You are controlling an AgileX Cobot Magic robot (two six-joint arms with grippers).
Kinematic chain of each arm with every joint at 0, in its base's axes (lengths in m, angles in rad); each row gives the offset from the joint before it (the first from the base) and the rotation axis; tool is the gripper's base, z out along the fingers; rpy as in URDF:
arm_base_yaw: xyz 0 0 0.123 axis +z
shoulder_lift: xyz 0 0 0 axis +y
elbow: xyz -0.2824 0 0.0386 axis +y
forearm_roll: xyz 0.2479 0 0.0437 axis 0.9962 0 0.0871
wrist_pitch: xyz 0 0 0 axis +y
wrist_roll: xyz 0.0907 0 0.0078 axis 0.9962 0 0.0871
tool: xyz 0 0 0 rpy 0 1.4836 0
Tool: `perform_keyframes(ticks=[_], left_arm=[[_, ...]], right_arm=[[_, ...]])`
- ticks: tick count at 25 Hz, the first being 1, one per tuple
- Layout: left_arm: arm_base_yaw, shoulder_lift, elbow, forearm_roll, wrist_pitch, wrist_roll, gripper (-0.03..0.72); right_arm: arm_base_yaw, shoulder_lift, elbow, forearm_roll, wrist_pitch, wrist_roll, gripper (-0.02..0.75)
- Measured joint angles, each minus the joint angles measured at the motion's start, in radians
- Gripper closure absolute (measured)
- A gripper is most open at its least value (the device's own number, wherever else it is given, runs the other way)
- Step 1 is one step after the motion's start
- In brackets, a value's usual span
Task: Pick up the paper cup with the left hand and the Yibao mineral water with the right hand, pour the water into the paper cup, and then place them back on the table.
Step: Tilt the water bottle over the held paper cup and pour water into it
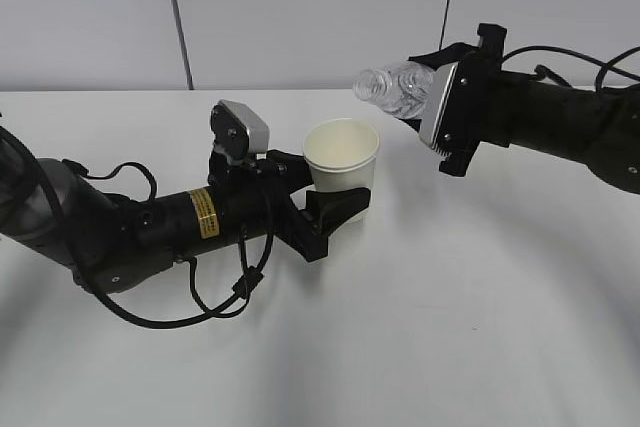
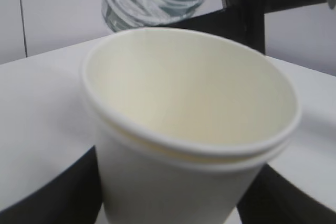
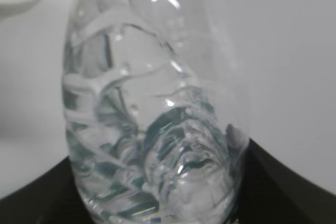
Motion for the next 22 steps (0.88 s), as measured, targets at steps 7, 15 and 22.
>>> perform_keyframes(ticks=[7, 15, 22], left_arm=[[0.000, 0.000, 0.000, 0.000, 0.000, 0.000, 0.237], [0.000, 0.000, 0.000, 0.000, 0.000, 0.000, 0.237], [0.000, 0.000, 0.000, 0.000, 0.000, 0.000, 0.237]], right_arm=[[0.000, -0.027, 0.000, -0.004, 0.004, -0.023, 0.253], [0.000, -0.027, 0.000, -0.015, 0.012, -0.079, 0.254], [0.000, -0.027, 0.000, -0.015, 0.016, -0.149, 0.254]])
